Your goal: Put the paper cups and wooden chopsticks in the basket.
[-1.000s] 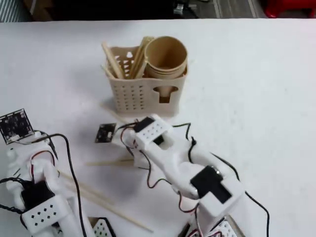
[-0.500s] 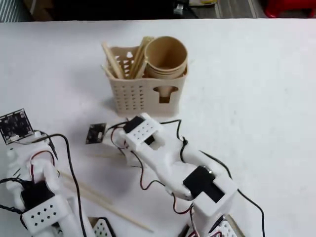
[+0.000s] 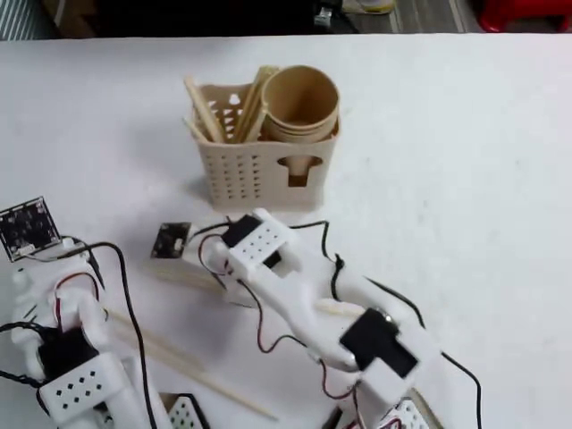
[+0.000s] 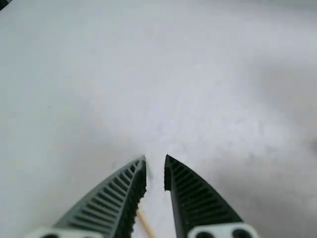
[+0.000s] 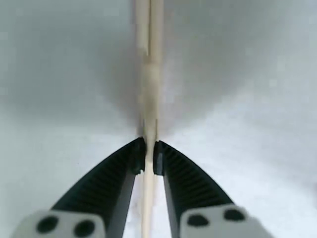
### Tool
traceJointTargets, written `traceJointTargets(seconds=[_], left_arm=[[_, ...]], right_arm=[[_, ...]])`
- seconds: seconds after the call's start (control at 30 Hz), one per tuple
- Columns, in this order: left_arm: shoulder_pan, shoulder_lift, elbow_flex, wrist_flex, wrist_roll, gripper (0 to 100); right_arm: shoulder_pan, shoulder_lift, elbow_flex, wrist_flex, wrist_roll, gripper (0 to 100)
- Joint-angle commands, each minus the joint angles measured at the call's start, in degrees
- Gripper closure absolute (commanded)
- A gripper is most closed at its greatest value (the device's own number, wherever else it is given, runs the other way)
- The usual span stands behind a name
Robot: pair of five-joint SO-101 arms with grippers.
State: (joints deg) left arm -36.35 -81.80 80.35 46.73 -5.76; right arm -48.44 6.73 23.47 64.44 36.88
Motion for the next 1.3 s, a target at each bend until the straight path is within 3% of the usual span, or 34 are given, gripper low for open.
traceJointTargets(seconds=[0.0,0.43,0.7,0.97,1.27], left_arm=[[-0.13,-0.75,-0.35,-1.41,0.26,92],[-0.13,-0.75,-0.35,-1.41,0.26,92],[-0.13,-0.75,-0.35,-1.41,0.26,92],[-0.13,-0.75,-0.35,-1.41,0.26,92],[-0.13,-0.75,-0.26,-2.02,0.26,92]], right_arm=[[1.01,-7.34,-0.62,0.40,-0.62,98.1],[2.07,-14.81,0.44,-0.48,-6.51,98.1],[-2.15,-14.81,6.24,-13.23,-6.51,97.4],[-2.95,-14.90,6.59,-4.97,-6.59,74.3],[-3.21,-11.56,7.38,-5.49,-6.59,66.9]])
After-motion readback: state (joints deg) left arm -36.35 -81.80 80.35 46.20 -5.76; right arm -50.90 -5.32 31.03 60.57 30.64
